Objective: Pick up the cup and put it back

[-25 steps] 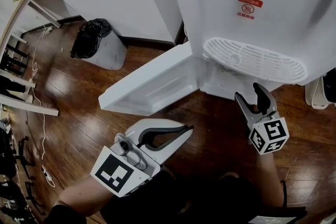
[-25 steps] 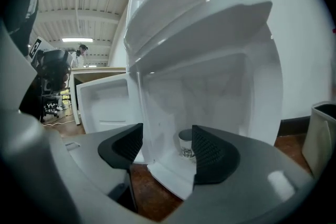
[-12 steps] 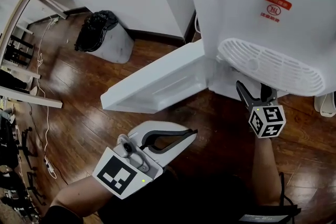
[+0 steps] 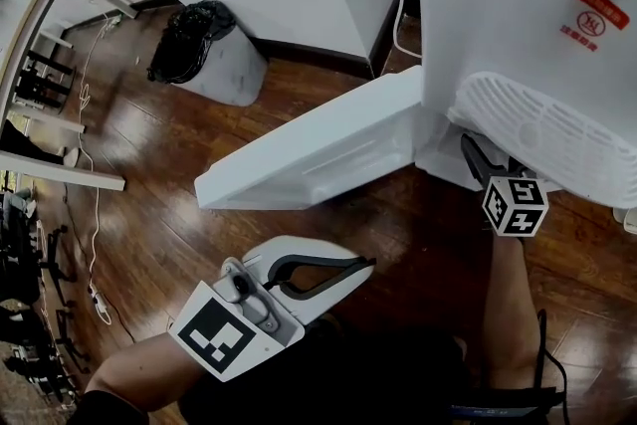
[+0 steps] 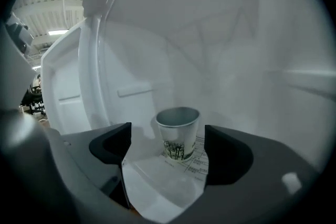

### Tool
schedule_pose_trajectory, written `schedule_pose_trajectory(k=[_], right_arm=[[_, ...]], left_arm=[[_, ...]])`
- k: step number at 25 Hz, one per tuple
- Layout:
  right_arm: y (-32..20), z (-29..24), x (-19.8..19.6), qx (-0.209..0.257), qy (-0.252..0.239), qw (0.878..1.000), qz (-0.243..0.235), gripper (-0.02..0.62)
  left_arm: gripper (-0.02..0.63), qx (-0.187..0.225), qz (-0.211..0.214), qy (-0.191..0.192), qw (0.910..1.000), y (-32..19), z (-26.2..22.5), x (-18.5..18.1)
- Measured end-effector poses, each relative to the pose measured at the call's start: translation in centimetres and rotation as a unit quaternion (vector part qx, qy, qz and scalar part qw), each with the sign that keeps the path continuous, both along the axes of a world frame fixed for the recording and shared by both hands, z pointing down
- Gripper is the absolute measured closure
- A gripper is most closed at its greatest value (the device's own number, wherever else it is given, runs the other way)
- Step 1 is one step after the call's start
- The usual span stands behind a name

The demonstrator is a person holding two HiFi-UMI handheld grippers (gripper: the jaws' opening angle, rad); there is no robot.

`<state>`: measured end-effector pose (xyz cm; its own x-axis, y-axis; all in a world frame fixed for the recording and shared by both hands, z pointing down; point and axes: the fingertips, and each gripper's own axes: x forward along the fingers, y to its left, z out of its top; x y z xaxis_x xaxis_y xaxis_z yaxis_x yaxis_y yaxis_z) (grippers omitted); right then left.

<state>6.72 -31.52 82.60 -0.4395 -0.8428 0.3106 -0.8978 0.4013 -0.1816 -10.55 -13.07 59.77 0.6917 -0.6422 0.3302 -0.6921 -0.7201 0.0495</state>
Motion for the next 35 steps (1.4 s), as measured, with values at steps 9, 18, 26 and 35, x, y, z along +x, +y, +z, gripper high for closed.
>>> schedule_pose_trajectory(k=[9, 18, 26, 35], right_arm=[[-2.7, 2.8, -0.8, -0.015, 0.008, 1.0, 0.009, 0.163], [-3.9, 3.4, -0.7, -0.02, 0.007, 0.999, 0.03, 0.175], [-4.5, 3.9, -0.4, -0.029, 0.023, 0.999, 0.035, 0.237], [-3.2, 2.9, -0.2, -0.025, 0.023, 0.999, 0.031, 0.275]], left_arm=[[0.29, -0.017, 0.012, -0.011, 0.9997, 0.8, 0.2, -1.4], [0.29, -0.02, 0.08, -0.094, 0.9921, 3.4, 1.7, -1.5], [0.29, -0.01, 0.092, -0.114, 0.9892, 4.0, 1.7, -1.4], [0.29, 0.003, 0.12, -0.118, 0.9857, 4.9, 1.1, -0.7]])
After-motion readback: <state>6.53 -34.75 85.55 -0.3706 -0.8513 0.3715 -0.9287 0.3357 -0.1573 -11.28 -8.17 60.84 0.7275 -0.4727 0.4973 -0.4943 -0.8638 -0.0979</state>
